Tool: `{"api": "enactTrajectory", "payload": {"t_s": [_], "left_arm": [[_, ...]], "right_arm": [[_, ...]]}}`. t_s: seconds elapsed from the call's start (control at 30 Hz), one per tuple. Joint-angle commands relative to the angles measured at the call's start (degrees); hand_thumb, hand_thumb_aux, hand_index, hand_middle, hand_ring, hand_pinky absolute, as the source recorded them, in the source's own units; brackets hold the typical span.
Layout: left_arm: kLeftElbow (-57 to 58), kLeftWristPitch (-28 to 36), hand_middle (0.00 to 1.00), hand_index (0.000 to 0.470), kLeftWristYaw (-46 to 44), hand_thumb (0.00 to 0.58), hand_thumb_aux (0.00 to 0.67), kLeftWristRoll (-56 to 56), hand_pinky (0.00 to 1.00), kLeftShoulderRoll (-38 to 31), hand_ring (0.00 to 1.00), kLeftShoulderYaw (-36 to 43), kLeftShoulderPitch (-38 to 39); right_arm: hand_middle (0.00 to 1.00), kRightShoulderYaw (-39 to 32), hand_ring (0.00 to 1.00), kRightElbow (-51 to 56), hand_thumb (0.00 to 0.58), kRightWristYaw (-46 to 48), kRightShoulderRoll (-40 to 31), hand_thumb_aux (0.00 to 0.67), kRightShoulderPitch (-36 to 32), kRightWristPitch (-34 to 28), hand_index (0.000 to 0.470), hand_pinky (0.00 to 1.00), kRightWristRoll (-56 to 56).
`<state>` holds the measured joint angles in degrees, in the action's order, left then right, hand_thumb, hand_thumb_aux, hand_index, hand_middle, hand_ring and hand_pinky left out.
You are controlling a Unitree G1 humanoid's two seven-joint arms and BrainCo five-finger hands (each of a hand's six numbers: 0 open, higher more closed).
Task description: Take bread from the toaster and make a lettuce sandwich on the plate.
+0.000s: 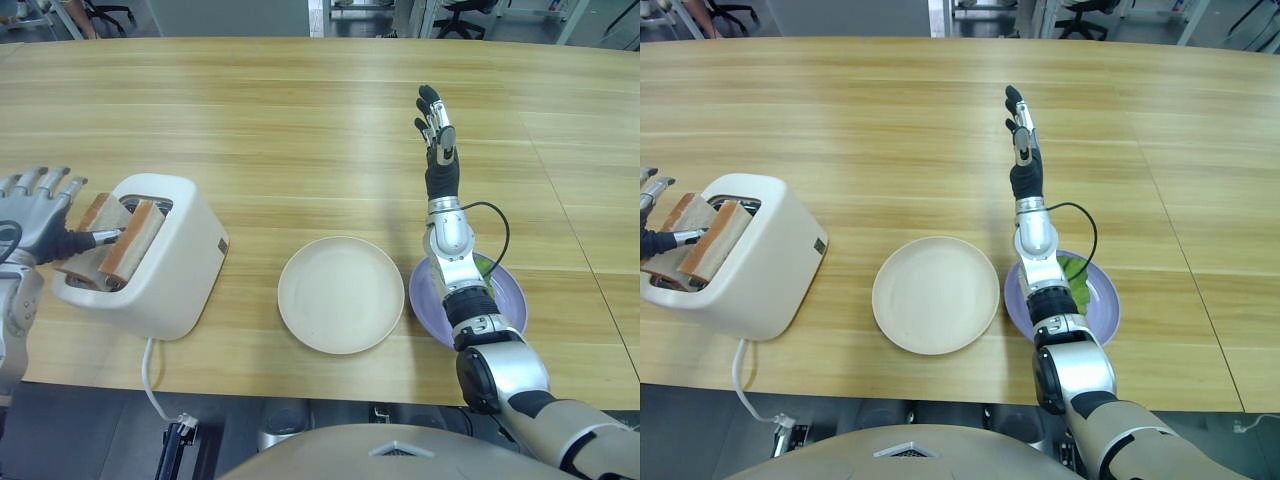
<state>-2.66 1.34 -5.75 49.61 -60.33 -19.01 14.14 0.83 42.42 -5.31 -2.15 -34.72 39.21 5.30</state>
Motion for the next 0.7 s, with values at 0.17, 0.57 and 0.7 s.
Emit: {"api": "enactTrajectory", "payload": {"t_s": [0.17,0.57,0.7], "left_arm": [[-1.58,-1.06,0.0,0.0,-1.46,0.0,0.0,-0.73,0.0,0.76,0.0,1.27,1.49],[-1.79,-2.03,0.0,0.46,-0.44,0.58,0.67,-1.2,0.0,0.87,0.0,0.73,1.72],[-3.2,-2.61,0.0,0.46,0.35,0.58,0.67,-1.48,0.0,1.14,0.0,0.43,1.07]], "right_arm": [[0.0,0.41,0.0,-0.07,0.0,-0.65,-0.16,0.0,0.56,-0.56,0.0,0.0,-0.08],[0.0,0.33,0.0,0.13,0.0,-1.16,-0.19,0.0,0.43,-0.56,0.0,0.0,0.11],[0.0,0.95,0.0,-0.39,0.0,-0.81,0.0,0.0,0.5,0.55,0.0,0.0,-1.13]]}}
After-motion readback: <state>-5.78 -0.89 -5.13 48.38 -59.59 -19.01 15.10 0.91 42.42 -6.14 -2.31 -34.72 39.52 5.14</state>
